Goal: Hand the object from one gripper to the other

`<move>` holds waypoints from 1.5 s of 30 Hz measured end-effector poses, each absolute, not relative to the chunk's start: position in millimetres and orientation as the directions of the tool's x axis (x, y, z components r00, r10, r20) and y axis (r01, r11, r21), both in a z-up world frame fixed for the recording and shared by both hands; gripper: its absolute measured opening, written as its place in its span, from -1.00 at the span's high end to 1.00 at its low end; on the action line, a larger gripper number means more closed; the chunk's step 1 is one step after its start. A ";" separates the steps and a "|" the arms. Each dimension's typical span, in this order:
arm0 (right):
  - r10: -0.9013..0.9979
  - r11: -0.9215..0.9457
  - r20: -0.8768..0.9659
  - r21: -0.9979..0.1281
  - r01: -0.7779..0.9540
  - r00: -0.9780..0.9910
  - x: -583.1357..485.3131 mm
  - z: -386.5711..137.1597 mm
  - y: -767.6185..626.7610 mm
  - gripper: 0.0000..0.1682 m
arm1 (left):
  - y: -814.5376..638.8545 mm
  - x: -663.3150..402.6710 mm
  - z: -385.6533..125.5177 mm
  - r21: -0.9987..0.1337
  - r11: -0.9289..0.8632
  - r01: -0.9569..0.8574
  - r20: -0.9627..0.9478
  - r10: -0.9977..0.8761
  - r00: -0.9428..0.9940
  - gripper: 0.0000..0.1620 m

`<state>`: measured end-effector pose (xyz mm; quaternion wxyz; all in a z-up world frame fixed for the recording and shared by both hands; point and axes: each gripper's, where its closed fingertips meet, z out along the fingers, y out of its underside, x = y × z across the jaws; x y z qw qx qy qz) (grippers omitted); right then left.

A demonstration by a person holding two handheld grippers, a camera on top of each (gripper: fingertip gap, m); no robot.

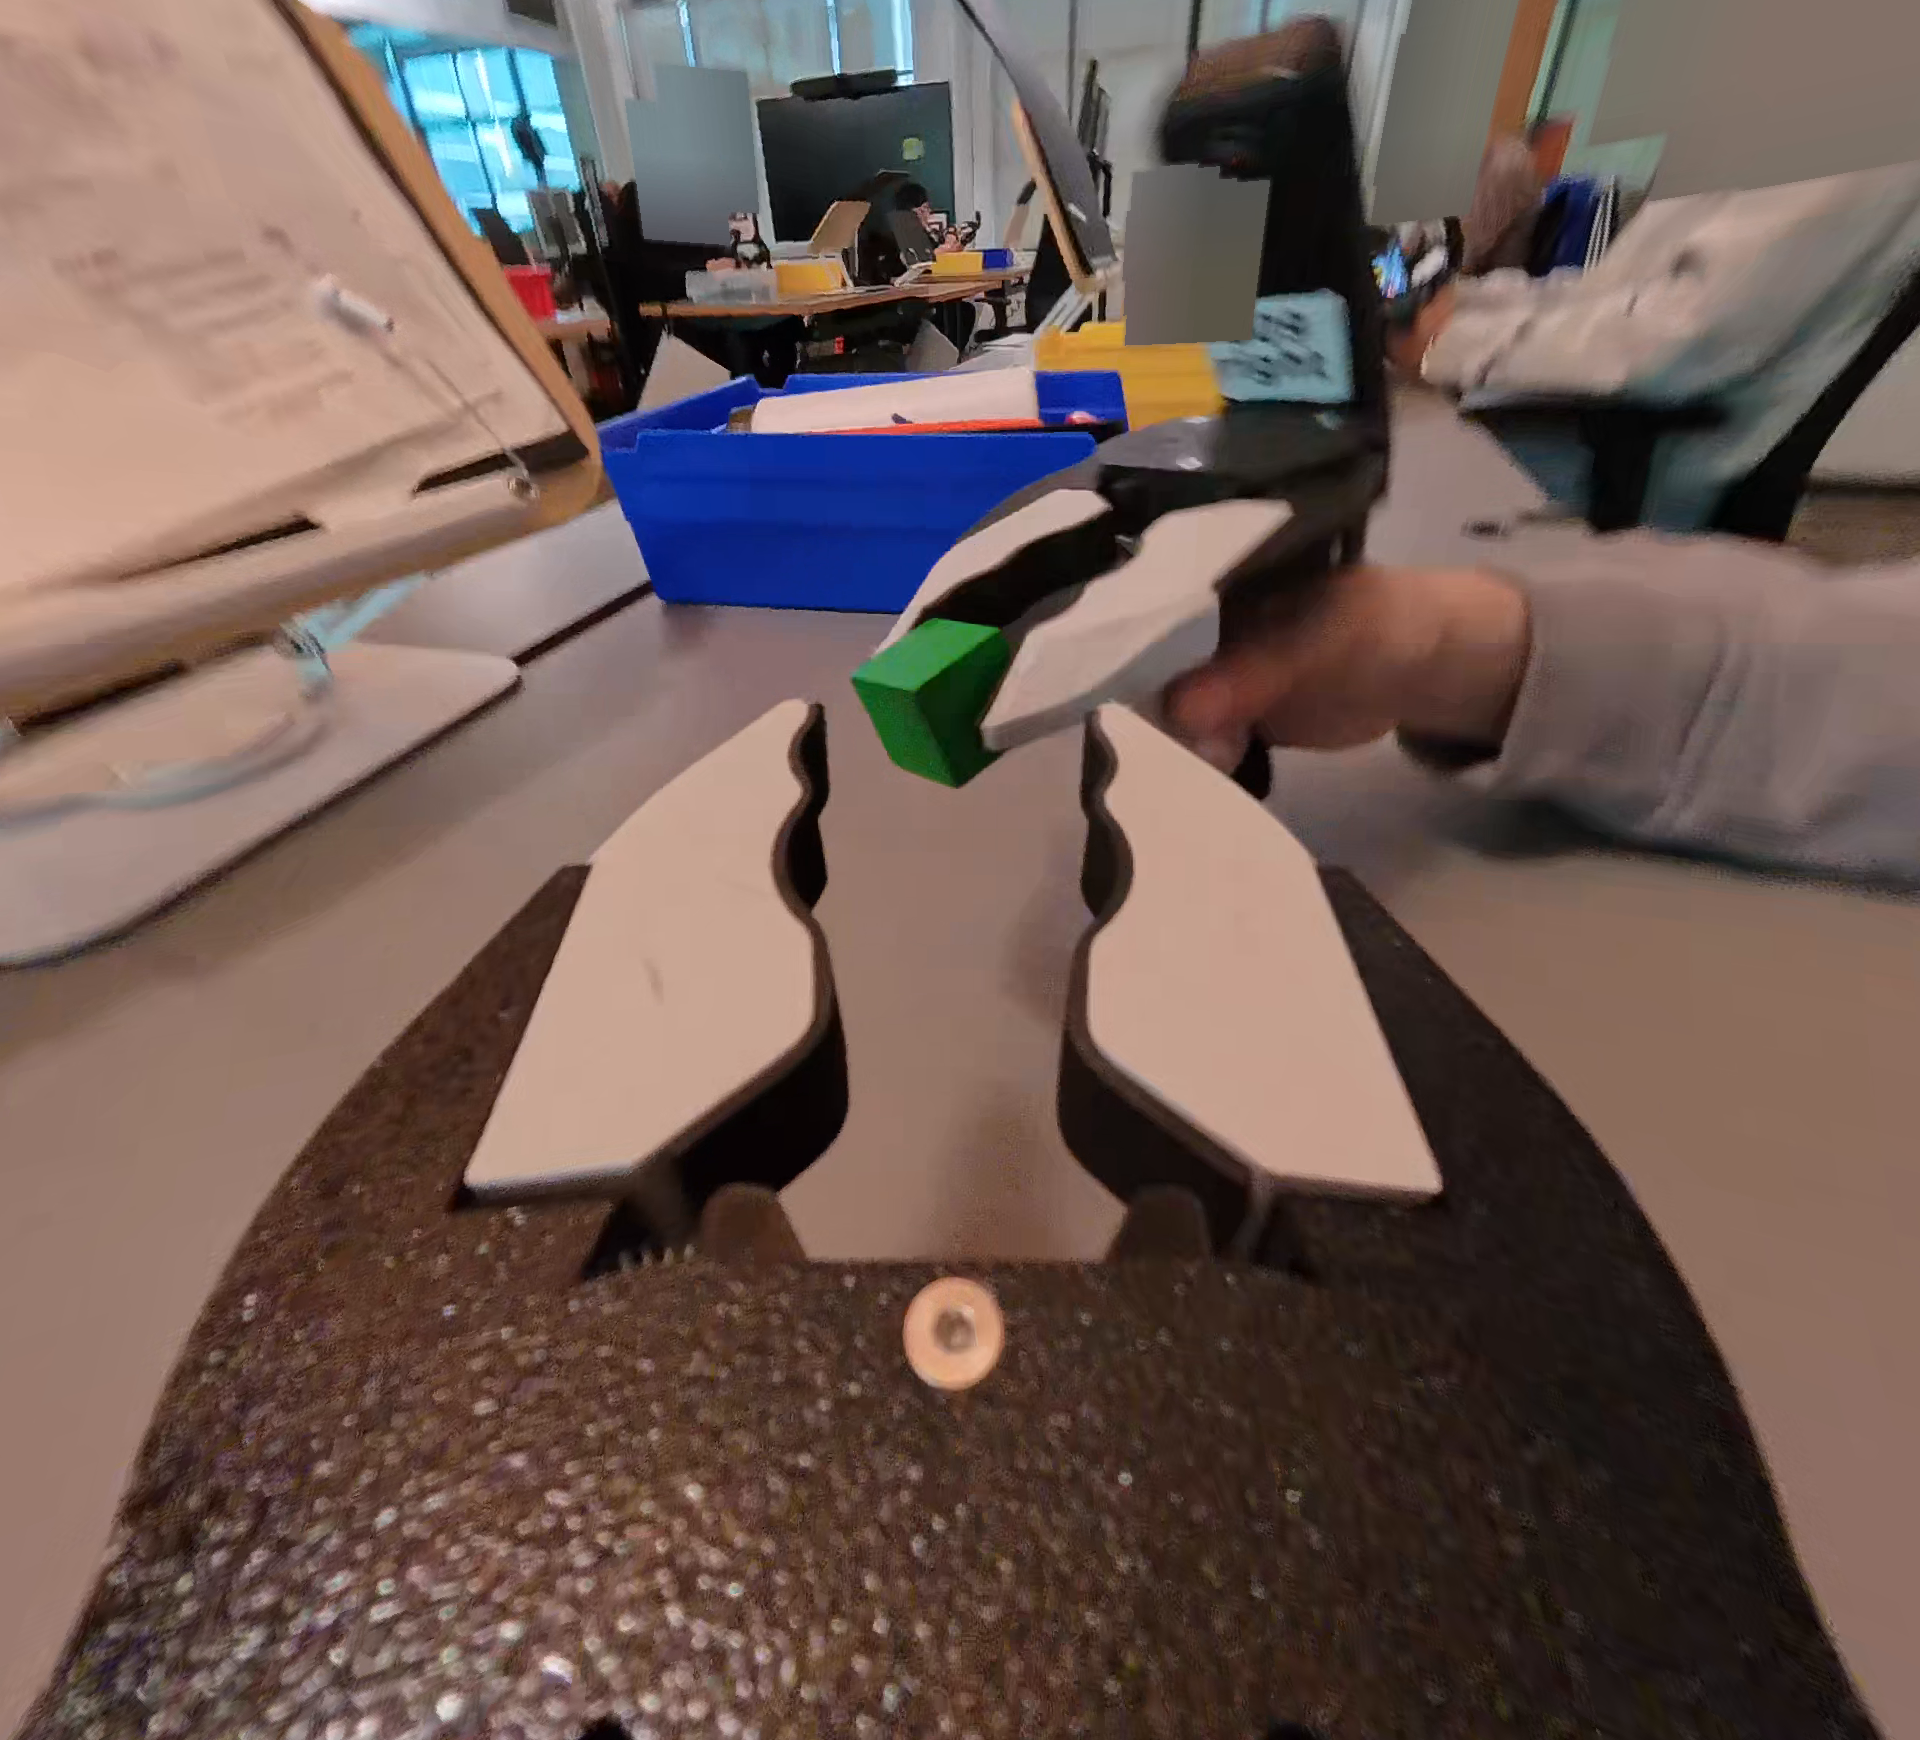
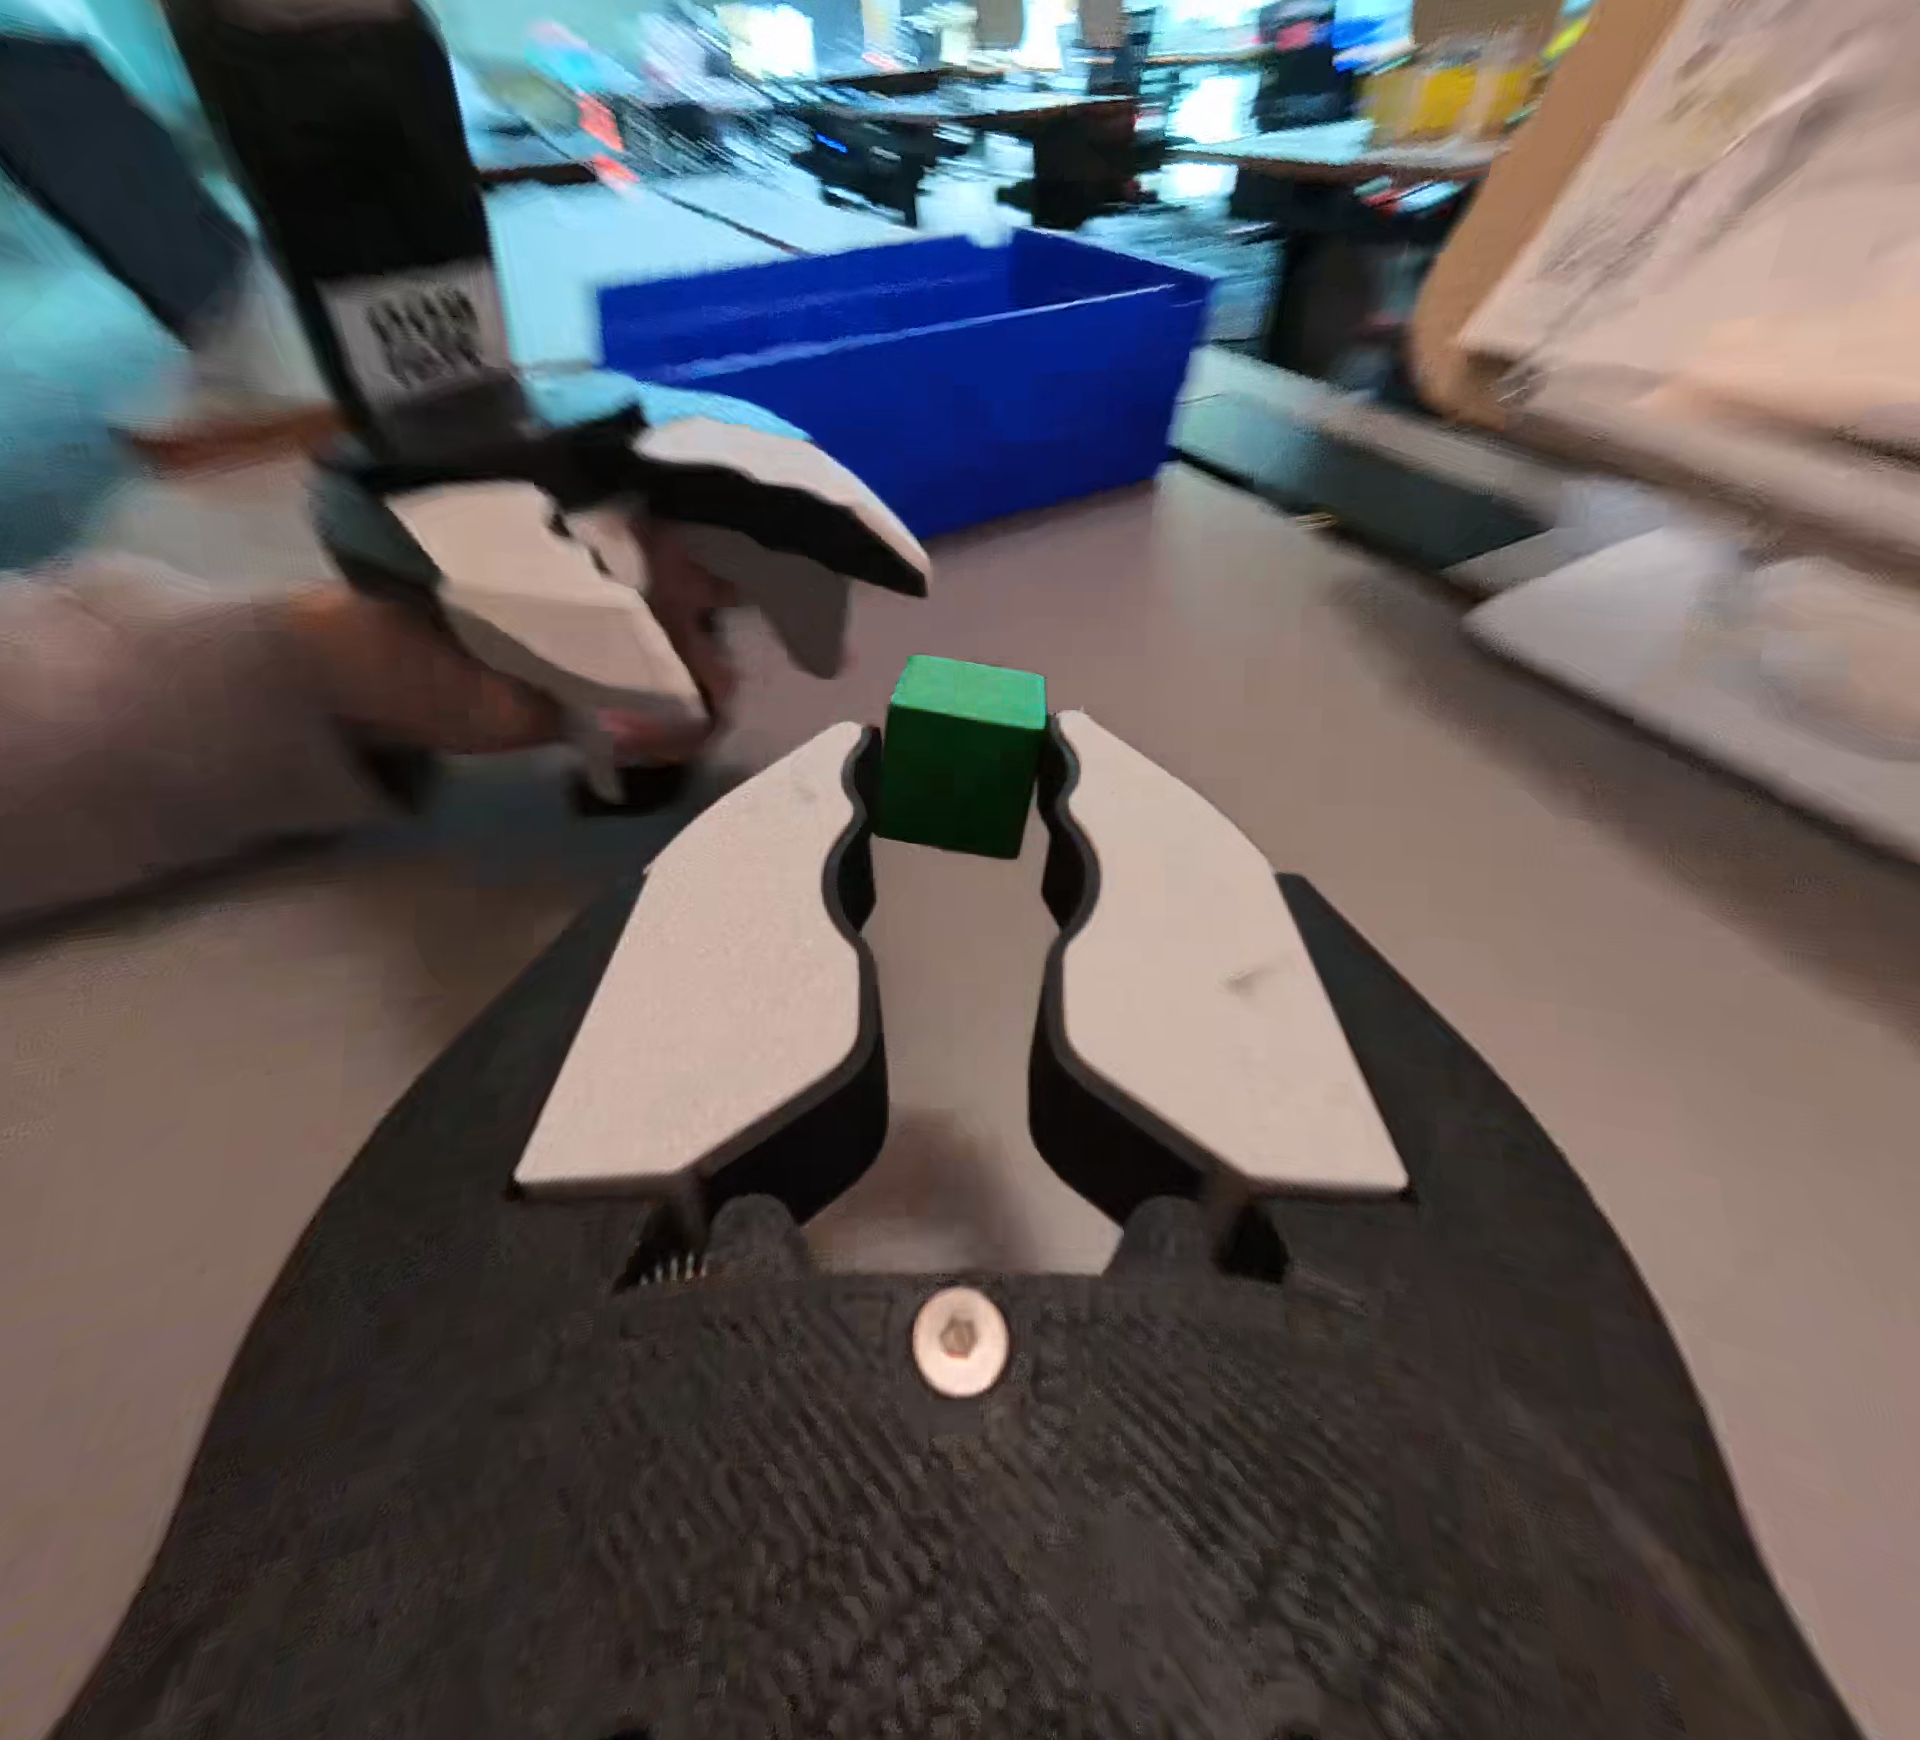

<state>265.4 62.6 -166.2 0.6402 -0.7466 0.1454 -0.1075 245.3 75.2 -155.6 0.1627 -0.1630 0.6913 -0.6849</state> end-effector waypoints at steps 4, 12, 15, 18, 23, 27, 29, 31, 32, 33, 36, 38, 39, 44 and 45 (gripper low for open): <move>-0.427 -0.455 0.514 -0.833 0.315 0.744 273.5 -169.0 58.2 0.65 | 71.4 256.6 -165.7 -0.968 -0.050 -0.246 0.238 -0.499 -0.833 0.38; -0.046 -0.743 0.949 -0.241 0.624 0.312 265.5 -187.7 77.7 0.65 | 61.3 255.2 -188.7 -0.928 0.016 -0.371 0.311 -0.514 -0.800 0.44; 0.004 -0.750 0.965 -0.170 0.640 0.262 263.2 -189.3 80.1 0.65 | 64.6 256.2 -194.8 -0.932 0.074 -0.356 0.263 -0.539 -0.800 0.65; -0.106 -0.699 0.925 -0.330 0.635 0.364 260.3 -185.1 80.4 0.67 | 65.2 254.2 -190.6 -0.941 0.075 -0.330 0.246 -0.517 -0.820 0.66; -0.331 -0.199 0.260 -0.959 0.202 0.907 246.8 -158.7 74.6 0.32 | 71.1 244.6 -165.0 -0.990 -0.032 -0.137 0.138 -0.387 -0.912 0.66; 0.064 0.129 -0.532 -0.835 -0.535 0.845 235.6 -141.2 69.1 0.12 | 74.5 225.6 -146.9 -0.990 -0.079 0.113 -0.085 -0.290 -0.953 0.66; 0.221 0.141 -0.686 -0.681 -0.718 0.693 231.0 -138.9 68.8 0.19 | 72.6 218.5 -146.2 -0.980 -0.074 0.183 -0.158 -0.263 -0.952 0.66; 0.293 0.090 -0.729 -0.623 -0.777 0.618 221.4 -141.0 73.7 0.35 | 69.1 214.9 -148.7 -0.975 -0.050 0.216 -0.198 -0.249 -0.948 0.66; 0.291 0.059 -0.734 -0.626 -0.778 0.613 217.1 -144.9 77.1 0.36 | 67.2 213.4 -150.9 -0.973 -0.030 0.231 -0.217 -0.241 -0.946 0.66; 0.272 0.038 -0.730 -0.642 -0.766 0.626 214.9 -149.6 80.1 0.38 | 65.4 212.2 -153.2 -0.969 -0.010 0.245 -0.236 -0.236 -0.943 0.66; 0.267 0.032 -0.702 -0.678 -0.734 0.660 214.4 -151.0 79.6 0.60 | 63.8 215.4 -160.3 -0.964 0.052 0.262 -0.266 -0.256 -0.929 0.66; 0.253 0.019 -0.687 -0.701 -0.713 0.681 215.3 -152.1 79.1 0.61 | 63.0 216.0 -161.7 -0.967 0.060 0.249 -0.256 -0.260 -0.931 0.66; 0.231 0.030 -0.671 -0.719 -0.694 0.705 217.9 -151.9 79.2 0.61 | 63.2 218.3 -162.6 -0.967 0.071 0.246 -0.256 -0.279 -0.926 0.65; -0.006 0.119 -0.527 -0.844 -0.522 0.850 241.8 -153.2 74.5 0.63 | 68.7 235.9 -162.4 -0.988 0.064 0.142 -0.156 -0.404 -0.901 0.52; -0.009 0.152 -0.552 -0.825 -0.545 0.834 244.8 -149.5 71.7 0.63 | 71.6 241.0 -161.2 -0.991 0.058 0.121 -0.135 -0.439 -0.888 0.47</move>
